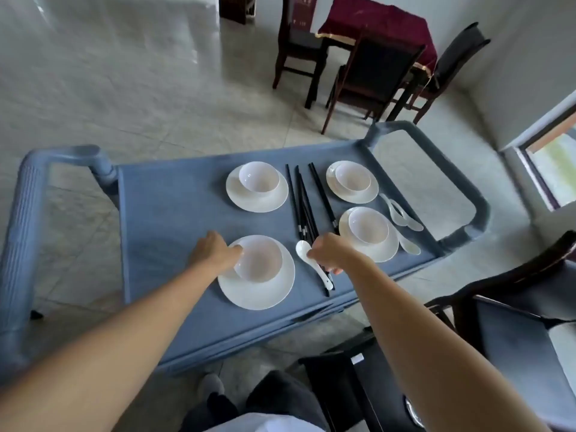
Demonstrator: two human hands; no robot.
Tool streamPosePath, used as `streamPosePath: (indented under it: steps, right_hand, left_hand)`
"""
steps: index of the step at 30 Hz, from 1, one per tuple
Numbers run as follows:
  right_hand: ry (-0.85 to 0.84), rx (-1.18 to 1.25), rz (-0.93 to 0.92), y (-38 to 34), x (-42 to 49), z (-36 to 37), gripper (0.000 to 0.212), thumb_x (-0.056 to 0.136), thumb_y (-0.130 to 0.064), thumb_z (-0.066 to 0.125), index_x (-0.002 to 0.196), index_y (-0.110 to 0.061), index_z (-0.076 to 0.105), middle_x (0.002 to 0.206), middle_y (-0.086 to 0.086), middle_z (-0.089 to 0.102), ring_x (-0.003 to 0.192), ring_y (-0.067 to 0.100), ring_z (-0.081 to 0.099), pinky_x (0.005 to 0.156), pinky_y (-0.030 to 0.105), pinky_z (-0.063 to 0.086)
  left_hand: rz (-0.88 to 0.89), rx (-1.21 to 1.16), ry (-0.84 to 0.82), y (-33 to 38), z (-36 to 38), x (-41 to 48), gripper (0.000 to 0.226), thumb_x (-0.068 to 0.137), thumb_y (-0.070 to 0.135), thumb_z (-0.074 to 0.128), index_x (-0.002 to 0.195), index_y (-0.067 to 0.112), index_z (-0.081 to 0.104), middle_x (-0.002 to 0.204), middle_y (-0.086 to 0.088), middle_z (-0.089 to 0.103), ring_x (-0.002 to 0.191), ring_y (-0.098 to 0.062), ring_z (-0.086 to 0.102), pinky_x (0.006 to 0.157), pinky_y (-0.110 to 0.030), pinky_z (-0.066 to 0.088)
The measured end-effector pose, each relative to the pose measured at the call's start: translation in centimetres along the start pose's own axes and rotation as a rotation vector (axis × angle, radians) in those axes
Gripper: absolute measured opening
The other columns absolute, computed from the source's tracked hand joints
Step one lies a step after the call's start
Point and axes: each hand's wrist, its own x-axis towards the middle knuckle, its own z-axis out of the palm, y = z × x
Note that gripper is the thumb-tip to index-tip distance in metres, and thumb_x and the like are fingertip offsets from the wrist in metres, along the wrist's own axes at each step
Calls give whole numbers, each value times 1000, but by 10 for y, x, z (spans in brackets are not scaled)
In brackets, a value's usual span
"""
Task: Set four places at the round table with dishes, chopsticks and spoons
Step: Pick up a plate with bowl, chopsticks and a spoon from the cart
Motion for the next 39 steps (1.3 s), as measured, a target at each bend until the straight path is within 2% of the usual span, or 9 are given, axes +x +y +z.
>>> streamPosePath:
  steps: [3,5,10,16,21,26,31,34,39]
  right_hand:
    - [119,6,-18,3,5,13,17,81,-20,52,66,-16,46,64,3,49,67,32,53,53,27,39]
    - [148,41,29,8,8,24,4,81,-16,55,79,-13,52,77,5,53,81,33,55,62,30,42]
    - [239,77,62,32,21,48,20,83,-15,60,101,-10,54,108,10,56,98,32,57,73,35,45]
    - [230,24,47,44,38,60,21,85,-21,62,102,-10,58,107,7,49,100,33,57,72,37,47]
    - [178,41,-17,50,42,60,14,86,-21,52,88,-9,59,96,5,48,83,30,54,69,34,44]
    - [157,142,-2,57,42,58,9,86,-16,47,79,-11,47,81,6,53,76,30,51,60,31,37]
    - [166,543,103,60,39,54,15,94,-23,44,82,-14,45,78,6,55,64,26,51,57,36,48]
    - [247,595,88,56,33,54,25,96,-34,45,77,-18,41,75,5,56,61,24,50,59,41,51]
    - [216,545,-91,19,21,55,46,94,-57,42,75,-15,43,67,0,53,58,17,46,50,32,34]
  left_hand:
    - [-141,-160,-26,-6,12,2,73,80,53,66,128,2,44,127,-16,55,111,-37,57,86,-45,55]
    - [-207,-226,-45,-10,25,3,74,78,55,67,124,0,48,122,-17,58,106,-37,58,86,-47,56]
    - [-274,-345,18,-3,45,8,74,74,52,70,118,-4,51,119,-22,59,103,-40,61,83,-48,57]
    - [-401,-355,146,6,57,2,67,68,49,68,115,3,58,118,-18,62,101,-40,62,85,-46,56]
    - [-458,-365,158,6,63,1,89,56,67,56,125,12,55,130,-17,51,110,-41,55,97,-48,48]
    - [-443,-422,143,0,64,3,87,62,73,56,125,13,57,132,-16,49,111,-40,54,97,-49,48]
    - [-416,-497,88,-8,62,5,85,64,73,58,125,13,57,133,-15,47,111,-38,54,94,-52,50]
    - [-389,-561,74,-9,60,2,87,59,75,55,119,14,60,129,-15,51,108,-38,56,92,-53,53]
    - [-372,-578,51,-11,58,-2,83,60,67,59,128,18,55,132,-13,48,108,-38,57,90,-52,54]
